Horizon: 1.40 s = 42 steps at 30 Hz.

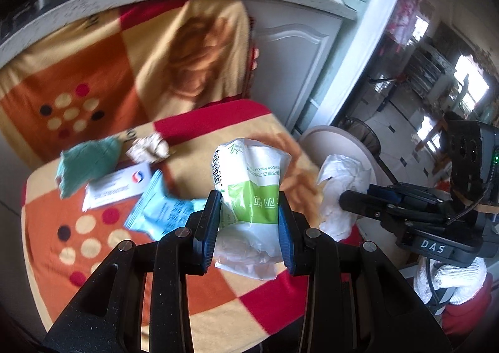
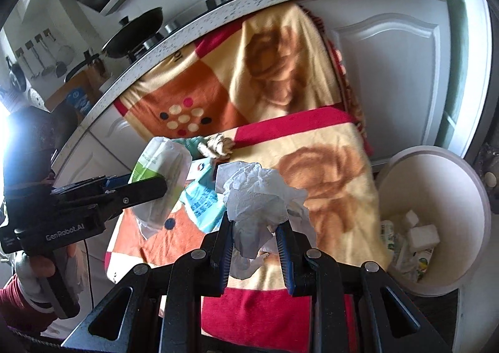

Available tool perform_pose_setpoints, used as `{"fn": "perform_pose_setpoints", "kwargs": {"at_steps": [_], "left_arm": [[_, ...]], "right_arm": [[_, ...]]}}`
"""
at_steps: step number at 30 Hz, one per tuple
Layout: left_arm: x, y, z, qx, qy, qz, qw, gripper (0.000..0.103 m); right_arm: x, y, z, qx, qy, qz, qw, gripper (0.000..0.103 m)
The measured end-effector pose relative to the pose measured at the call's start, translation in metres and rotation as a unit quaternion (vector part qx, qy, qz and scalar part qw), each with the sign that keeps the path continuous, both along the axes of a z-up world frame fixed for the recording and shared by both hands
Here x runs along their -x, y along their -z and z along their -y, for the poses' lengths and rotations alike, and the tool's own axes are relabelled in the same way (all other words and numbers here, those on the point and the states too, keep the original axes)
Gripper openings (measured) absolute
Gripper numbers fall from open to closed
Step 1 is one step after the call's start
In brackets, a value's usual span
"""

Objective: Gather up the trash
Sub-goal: 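Carry the tissue pack and crumpled tissue over the white bin and release both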

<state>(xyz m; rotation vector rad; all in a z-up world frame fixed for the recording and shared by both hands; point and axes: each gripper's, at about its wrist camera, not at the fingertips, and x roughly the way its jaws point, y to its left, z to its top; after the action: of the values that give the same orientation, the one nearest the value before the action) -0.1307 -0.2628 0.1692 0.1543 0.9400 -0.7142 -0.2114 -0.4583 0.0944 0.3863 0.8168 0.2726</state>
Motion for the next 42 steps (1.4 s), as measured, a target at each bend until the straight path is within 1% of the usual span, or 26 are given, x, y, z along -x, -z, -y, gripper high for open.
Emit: {"fn": "perform_pose_setpoints", "kwargs": {"at_steps": [5, 12, 19, 25, 32, 42], "left_arm": [[0.001, -0.012, 0.03, -0.001, 0.028, 0.016, 0.9995, 0.032], [0.004, -0.021, 0.074, -0.003, 0.062, 0.026, 0.9978, 0.032], [0.006, -0.018, 0.121, -0.002, 0.092, 0.016, 0.9956, 0.032], [0.008, -0.013, 0.154, -0.002, 0.112, 0.007, 0.9937, 0.032], [0.005, 0.001, 0.19, 0.002, 0.124, -0.016, 0.9921, 0.032], [-0.007, 0.037, 0.225, 0.014, 0.127, -0.084, 0.9882, 0.032]], "right_arm": [[0.004, -0.003, 0.022, 0.003, 0.021, 0.004, 1.0, 0.025], [0.014, -0.005, 0.065, 0.004, 0.069, 0.007, 0.998, 0.025], [0.023, -0.001, 0.105, 0.009, 0.112, 0.0, 0.994, 0.025], [0.031, 0.01, 0.135, 0.012, 0.145, -0.012, 0.989, 0.025], [0.034, 0.028, 0.157, 0.011, 0.167, -0.031, 0.985, 0.025], [0.028, 0.063, 0.181, 0.0, 0.196, -0.071, 0.978, 0.025]]}}
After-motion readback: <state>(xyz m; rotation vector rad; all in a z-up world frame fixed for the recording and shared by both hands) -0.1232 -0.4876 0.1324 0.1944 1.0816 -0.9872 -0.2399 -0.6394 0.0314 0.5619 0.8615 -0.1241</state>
